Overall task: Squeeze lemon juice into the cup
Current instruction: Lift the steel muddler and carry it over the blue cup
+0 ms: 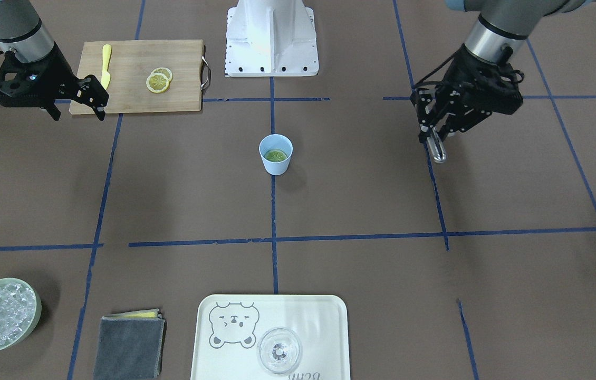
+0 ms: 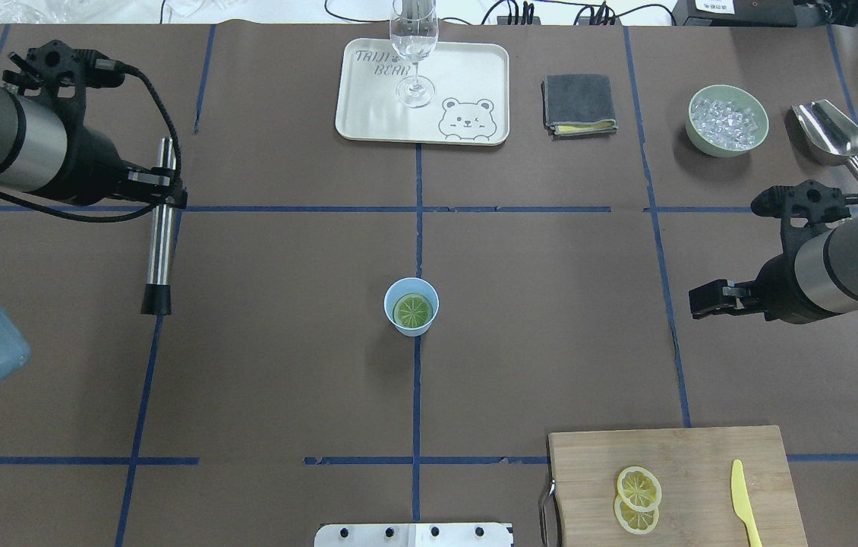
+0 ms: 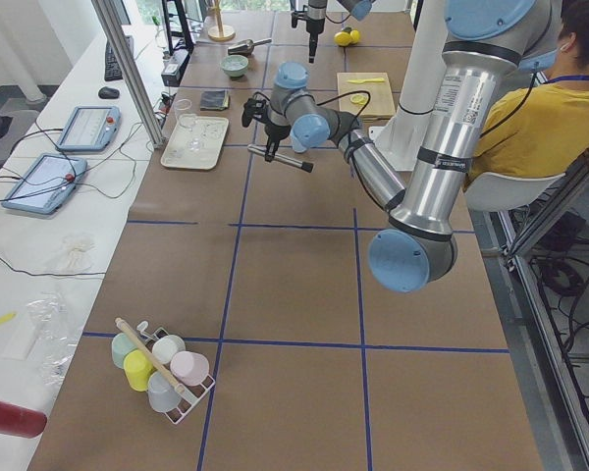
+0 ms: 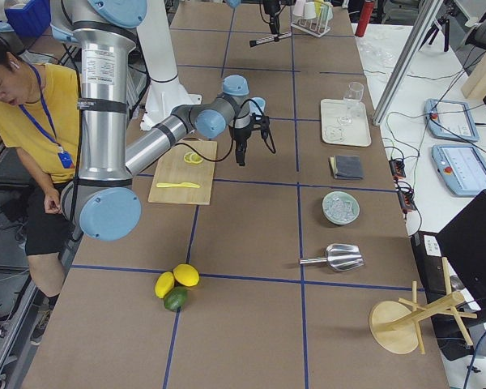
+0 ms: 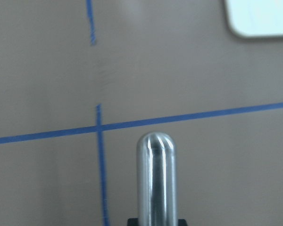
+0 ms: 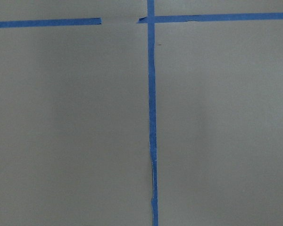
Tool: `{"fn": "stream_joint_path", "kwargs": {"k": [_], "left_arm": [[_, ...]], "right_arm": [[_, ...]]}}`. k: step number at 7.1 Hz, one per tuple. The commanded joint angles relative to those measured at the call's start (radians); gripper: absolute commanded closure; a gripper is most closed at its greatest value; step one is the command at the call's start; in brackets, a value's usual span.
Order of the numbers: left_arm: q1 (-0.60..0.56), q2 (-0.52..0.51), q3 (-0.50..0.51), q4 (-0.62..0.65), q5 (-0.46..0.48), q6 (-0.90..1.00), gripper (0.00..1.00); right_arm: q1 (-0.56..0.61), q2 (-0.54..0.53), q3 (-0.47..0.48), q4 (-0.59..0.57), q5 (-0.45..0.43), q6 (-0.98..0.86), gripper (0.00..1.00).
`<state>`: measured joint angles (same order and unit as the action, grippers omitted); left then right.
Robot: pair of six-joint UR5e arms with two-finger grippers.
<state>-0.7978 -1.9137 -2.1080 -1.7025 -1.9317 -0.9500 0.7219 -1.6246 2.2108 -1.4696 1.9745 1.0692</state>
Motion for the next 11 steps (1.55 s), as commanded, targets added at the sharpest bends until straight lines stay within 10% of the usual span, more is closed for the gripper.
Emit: {"fn": "stream_joint_path", "kwargs": {"k": [1, 5, 11], "left_arm": [[0.181, -0.17, 0.006, 0.001, 0.241, -0.042, 1.0], [0.268, -0.258, -0.03, -0.081, 0.44, -0.07, 1.0], [0.552, -0.211, 0.39, -0.925, 1.214, 0.269, 1.0]], "right_arm": [[0.008, -0.001, 0.0, 0.0, 0.003, -0.006, 0.0], [0.014, -0.004, 0.006, -0.001, 0.012, -0.002, 0.0], [0.045, -0.021, 0.01, -0.001, 0.049, 0.003, 0.0]]}}
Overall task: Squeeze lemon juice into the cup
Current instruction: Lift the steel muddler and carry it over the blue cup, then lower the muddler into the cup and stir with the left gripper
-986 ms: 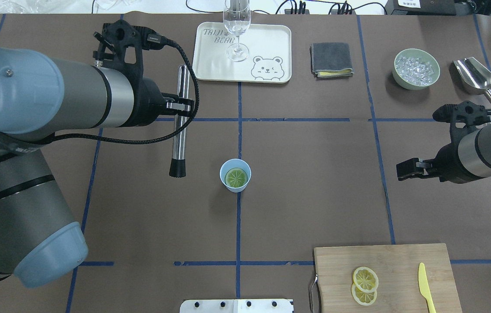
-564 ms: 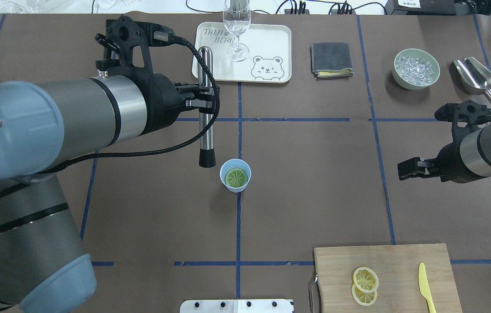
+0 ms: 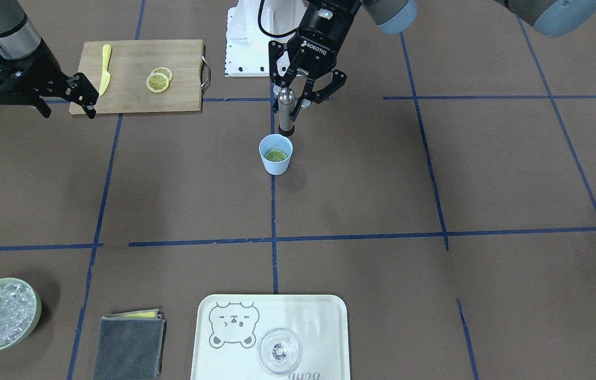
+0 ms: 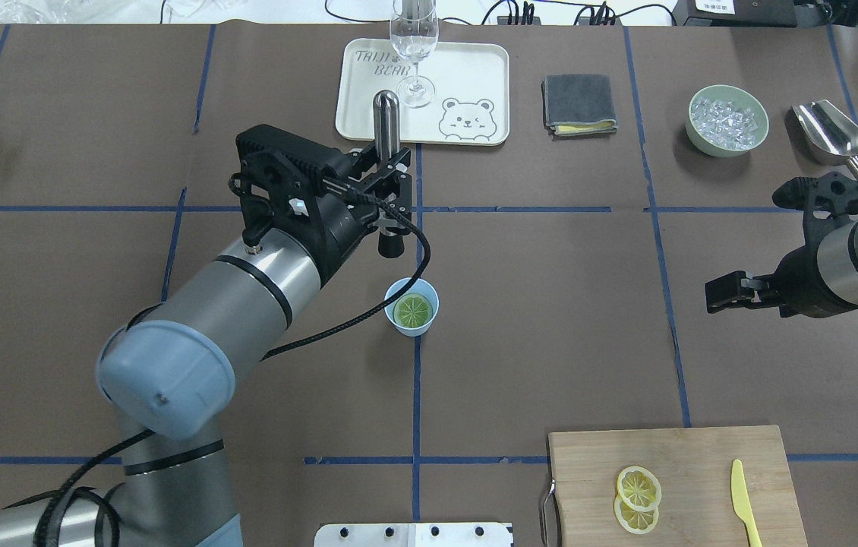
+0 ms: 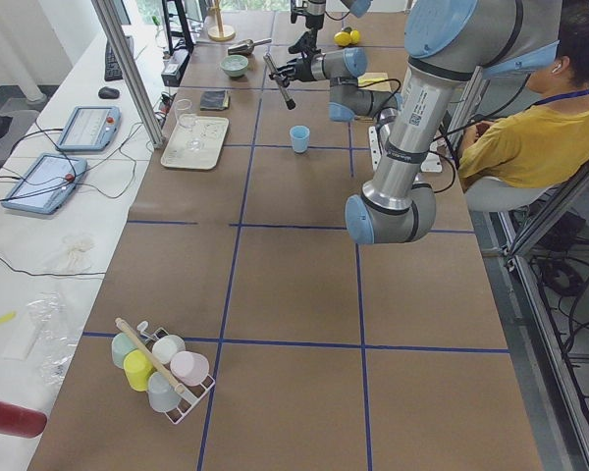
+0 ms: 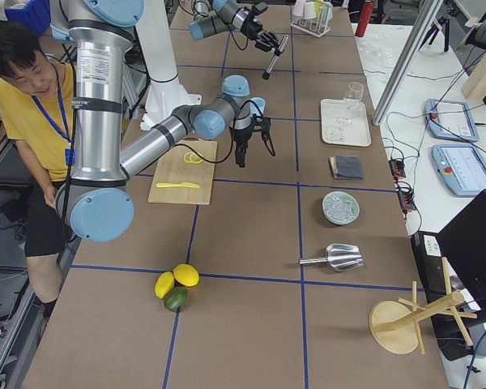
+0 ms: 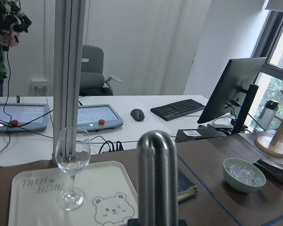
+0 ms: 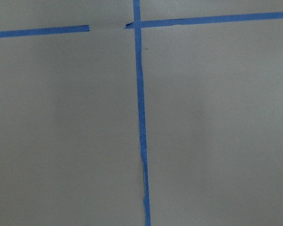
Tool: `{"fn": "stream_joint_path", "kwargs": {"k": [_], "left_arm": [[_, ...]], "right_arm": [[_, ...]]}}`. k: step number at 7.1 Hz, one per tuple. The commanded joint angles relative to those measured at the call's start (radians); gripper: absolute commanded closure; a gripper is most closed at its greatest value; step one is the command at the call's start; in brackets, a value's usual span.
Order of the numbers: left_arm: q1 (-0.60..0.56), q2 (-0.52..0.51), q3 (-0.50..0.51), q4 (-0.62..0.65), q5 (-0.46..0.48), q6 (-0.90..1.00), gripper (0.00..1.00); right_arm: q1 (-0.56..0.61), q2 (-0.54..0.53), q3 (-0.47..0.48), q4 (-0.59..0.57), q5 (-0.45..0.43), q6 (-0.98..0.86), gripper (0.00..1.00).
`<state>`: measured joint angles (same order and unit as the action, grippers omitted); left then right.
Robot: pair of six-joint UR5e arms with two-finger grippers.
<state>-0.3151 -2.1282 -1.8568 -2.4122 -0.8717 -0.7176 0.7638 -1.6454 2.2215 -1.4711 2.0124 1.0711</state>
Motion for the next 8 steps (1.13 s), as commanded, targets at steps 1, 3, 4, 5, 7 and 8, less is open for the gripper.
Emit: {"fn": "stream_joint_path", "kwargs": {"k": [1, 3, 4, 5, 7, 8], "left_arm": [[0.102, -0.001, 0.233, -0.328, 0.18, 0.027, 1.0], [0.116, -0.002, 0.306, -0.433, 0.262, 0.023, 1.0], [0.117, -0.015, 0.3, -0.435, 0.263, 0.023, 1.0], [0.14, -0.018, 0.3, -0.435, 0.263, 0.021, 1.0], [0.148, -0.009, 0.301, -0.455, 0.263, 0.024, 1.0], [0.151, -0.007, 0.309, -0.455, 0.263, 0.026, 1.0]], "right_arm": [[0.003, -0.001, 0.0, 0.0, 0.012, 0.001, 0.0], [0.003, -0.001, 0.004, 0.0, 0.014, 0.001, 0.0], [0.005, -0.001, 0.007, 0.0, 0.014, 0.003, 0.0], [0.003, -0.001, 0.007, 0.0, 0.014, 0.004, 0.0], [0.003, -0.002, 0.009, 0.0, 0.017, 0.004, 0.0], [0.003, -0.001, 0.006, 0.0, 0.017, 0.004, 0.0]]}}
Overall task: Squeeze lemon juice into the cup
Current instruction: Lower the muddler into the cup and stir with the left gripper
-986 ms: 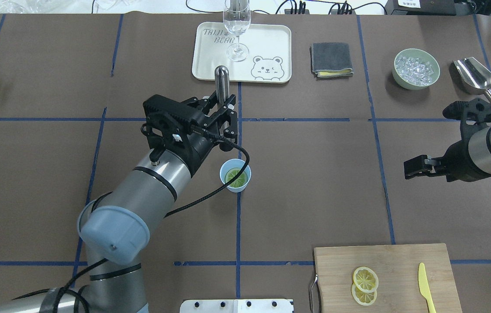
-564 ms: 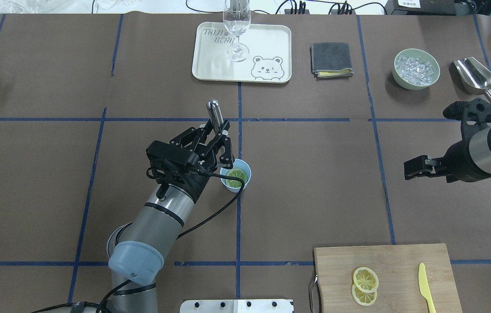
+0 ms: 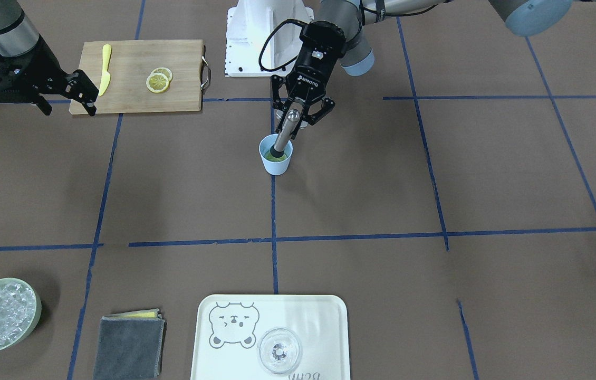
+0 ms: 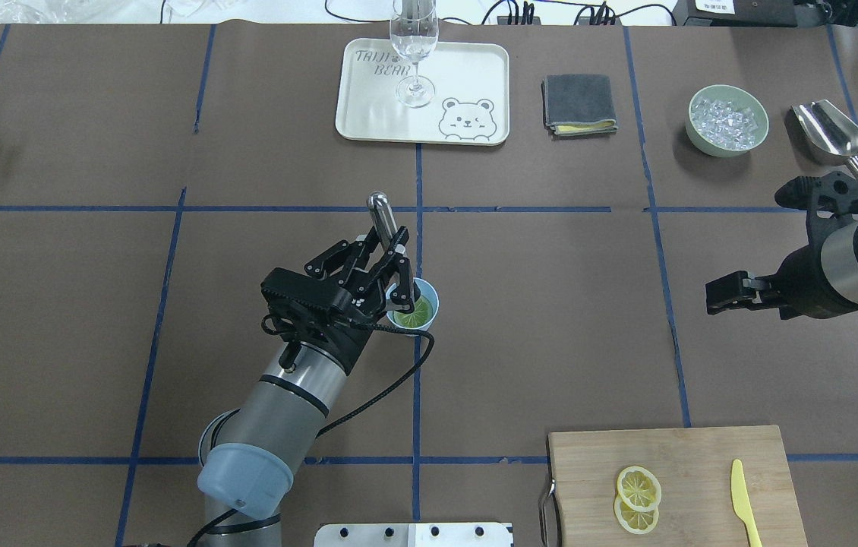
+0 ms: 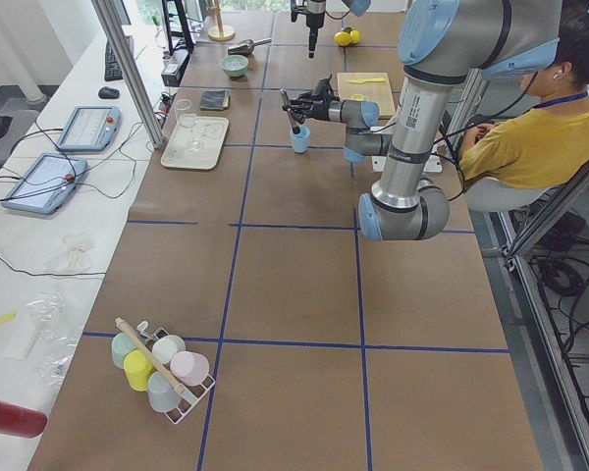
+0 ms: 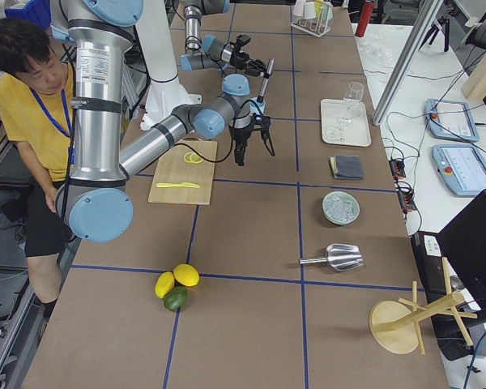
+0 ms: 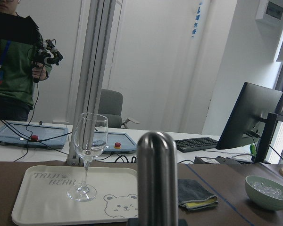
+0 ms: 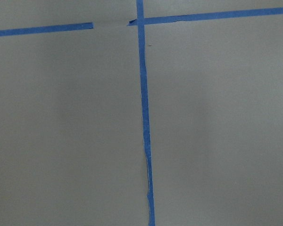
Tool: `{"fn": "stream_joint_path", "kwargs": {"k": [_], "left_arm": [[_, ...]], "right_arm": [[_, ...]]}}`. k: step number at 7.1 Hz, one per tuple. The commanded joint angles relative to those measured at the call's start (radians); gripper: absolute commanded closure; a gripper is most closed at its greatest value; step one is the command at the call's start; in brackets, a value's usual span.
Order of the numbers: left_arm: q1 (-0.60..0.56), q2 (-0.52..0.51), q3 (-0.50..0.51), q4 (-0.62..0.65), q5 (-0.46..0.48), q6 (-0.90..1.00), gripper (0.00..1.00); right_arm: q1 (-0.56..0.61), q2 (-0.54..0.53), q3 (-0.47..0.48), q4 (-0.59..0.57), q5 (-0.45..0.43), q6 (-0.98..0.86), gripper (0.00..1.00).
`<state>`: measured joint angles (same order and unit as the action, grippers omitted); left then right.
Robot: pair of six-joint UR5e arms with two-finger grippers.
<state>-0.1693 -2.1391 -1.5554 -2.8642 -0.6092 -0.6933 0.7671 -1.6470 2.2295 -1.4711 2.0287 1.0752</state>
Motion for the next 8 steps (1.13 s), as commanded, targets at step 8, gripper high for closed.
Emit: {"fn": "stream_joint_path", "kwargs": {"k": [8], "left_arm": [[0.037, 0.001, 0.055, 0.002, -0.001, 0.012, 1.0]], "right_arm": [[0.003, 0.0, 0.012, -0.003, 0.008, 0.002, 0.0]]}}
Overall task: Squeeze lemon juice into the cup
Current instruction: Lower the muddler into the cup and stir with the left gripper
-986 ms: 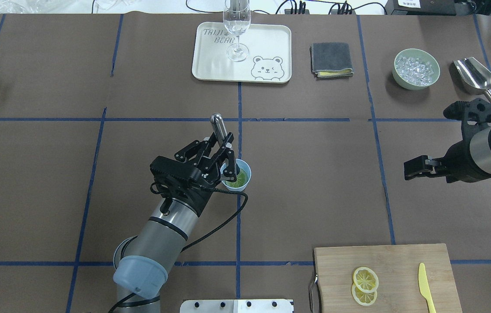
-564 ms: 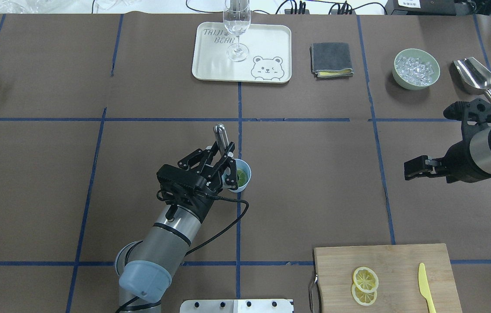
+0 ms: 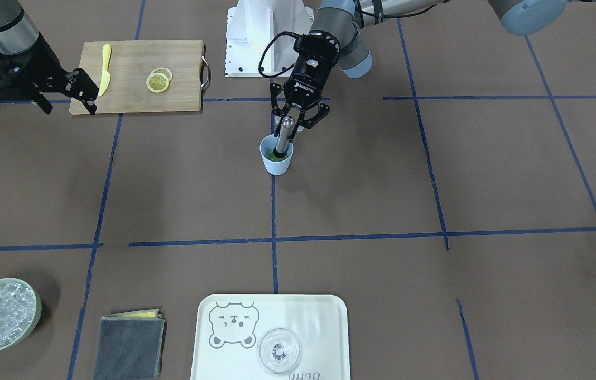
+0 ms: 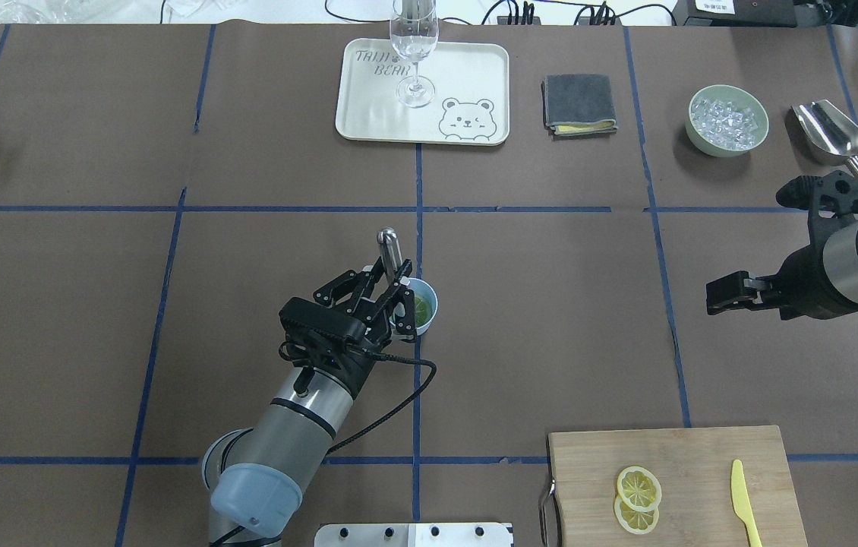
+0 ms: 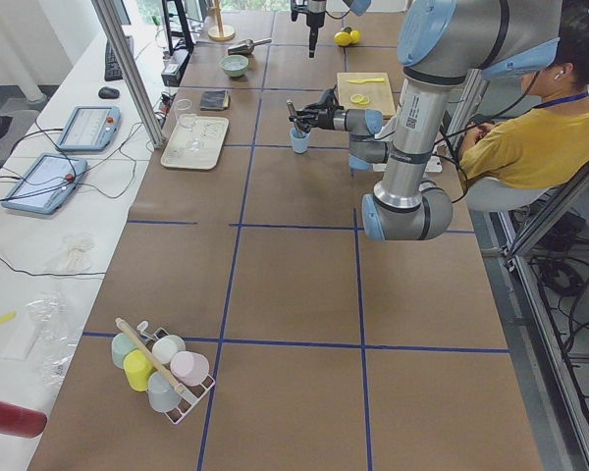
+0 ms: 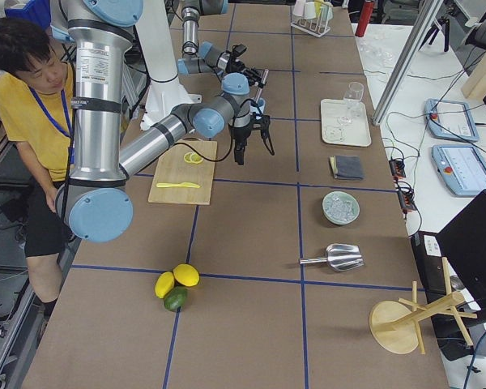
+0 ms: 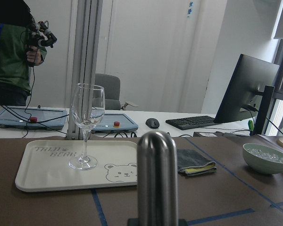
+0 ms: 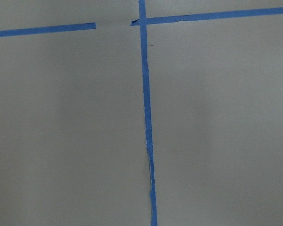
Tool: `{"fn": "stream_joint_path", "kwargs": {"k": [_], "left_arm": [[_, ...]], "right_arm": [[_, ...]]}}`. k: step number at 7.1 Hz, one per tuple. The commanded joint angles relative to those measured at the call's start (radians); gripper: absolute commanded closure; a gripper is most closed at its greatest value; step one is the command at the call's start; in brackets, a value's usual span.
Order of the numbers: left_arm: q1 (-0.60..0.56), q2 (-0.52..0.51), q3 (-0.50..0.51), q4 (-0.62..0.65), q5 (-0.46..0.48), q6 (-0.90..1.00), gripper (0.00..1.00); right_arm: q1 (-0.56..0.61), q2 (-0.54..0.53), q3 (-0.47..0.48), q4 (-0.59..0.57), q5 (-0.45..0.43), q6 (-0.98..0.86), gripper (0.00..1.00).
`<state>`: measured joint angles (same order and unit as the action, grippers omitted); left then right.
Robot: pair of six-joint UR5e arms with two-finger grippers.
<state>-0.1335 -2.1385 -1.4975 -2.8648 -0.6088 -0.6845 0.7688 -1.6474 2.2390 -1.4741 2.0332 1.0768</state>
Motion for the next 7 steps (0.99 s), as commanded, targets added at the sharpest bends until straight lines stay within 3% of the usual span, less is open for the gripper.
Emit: {"fn": "stream_joint_path", "kwargs": {"k": [1, 5, 7], "left_arm": [[0.003, -0.003, -0.016, 0.002, -0.006, 0.011, 1.0], [0.011, -0.006, -0.027, 0.004, -0.011, 0.031, 1.0], [0.008, -0.003, -0.143, 0.001, -0.06, 0.118, 1.0]], "right_arm": [[0.001, 0.0, 0.002, 0.0, 0.004, 0.0, 0.0], [0.001, 0.0, 0.001, 0.0, 0.004, 0.0, 0.0], [0.001, 0.0, 0.002, 0.0, 0.004, 0.0, 0.0]]}}
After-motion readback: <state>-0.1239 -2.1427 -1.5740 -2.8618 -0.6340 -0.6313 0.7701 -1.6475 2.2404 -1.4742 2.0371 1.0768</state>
